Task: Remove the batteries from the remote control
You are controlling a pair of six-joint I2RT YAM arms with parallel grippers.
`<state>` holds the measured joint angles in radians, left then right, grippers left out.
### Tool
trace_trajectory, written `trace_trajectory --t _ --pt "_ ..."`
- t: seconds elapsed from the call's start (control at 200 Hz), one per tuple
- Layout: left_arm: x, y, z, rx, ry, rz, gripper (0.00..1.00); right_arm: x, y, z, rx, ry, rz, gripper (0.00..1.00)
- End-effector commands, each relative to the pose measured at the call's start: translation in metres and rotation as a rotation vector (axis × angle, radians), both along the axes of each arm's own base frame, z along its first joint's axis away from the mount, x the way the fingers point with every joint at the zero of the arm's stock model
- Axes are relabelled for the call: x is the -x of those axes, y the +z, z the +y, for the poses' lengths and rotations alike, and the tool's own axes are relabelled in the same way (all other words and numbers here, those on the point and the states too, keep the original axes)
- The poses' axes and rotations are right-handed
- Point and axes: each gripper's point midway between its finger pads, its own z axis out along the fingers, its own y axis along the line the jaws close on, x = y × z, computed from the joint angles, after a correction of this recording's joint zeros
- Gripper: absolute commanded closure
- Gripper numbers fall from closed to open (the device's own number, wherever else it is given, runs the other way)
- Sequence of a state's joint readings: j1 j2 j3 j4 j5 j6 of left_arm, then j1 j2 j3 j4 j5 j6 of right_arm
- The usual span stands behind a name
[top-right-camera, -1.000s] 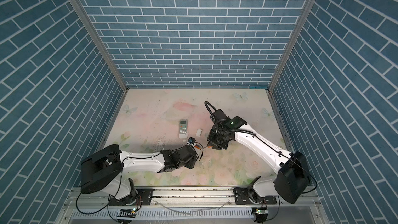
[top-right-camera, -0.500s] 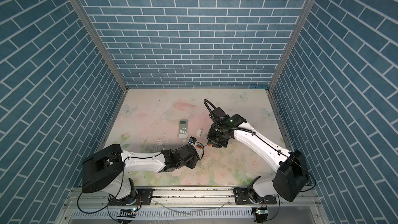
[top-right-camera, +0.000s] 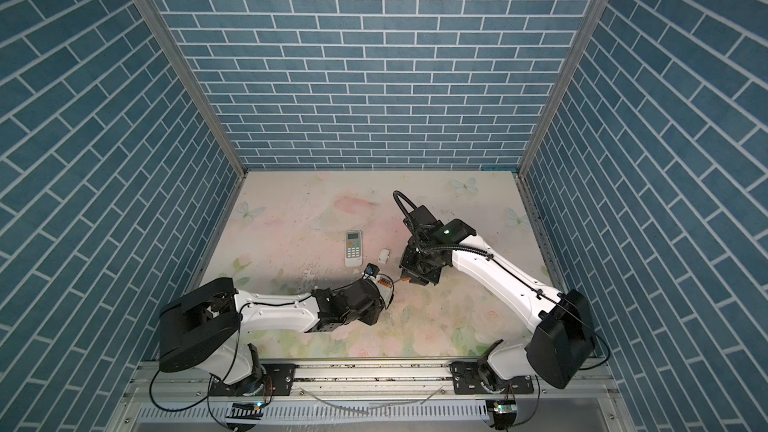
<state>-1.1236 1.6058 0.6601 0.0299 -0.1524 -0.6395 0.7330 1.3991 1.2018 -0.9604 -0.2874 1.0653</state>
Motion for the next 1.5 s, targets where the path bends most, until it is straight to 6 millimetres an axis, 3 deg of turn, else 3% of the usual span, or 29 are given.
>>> trace_trajectory --t 0.0,0.47,0.85,1.195,1.495 --pt "0.086 -0.086 0.099 -0.368 -0.016 0.401 0.54 -0.006 0.004 0.001 0.008 0.013 -0.02 1.0" --pt "0.086 -0.087 0.099 -0.369 -0.014 0.404 0.54 -0.006 -0.001 -0.001 0.015 0.009 -0.01 1.0" --pt "0.084 -0.086 0.093 -0.373 -0.027 0.4 0.55 -0.004 -0.017 0.005 -0.014 0.011 0.015 1.0" --pt "0.086 -0.09 0.089 -0.387 -0.041 0.406 0.55 -0.006 -0.012 0.022 -0.156 -0.013 -0.013 1.0" --pt "0.088 -0.091 0.088 -0.399 -0.05 0.403 0.55 -0.015 0.007 0.034 -0.255 -0.002 -0.089 1.0"
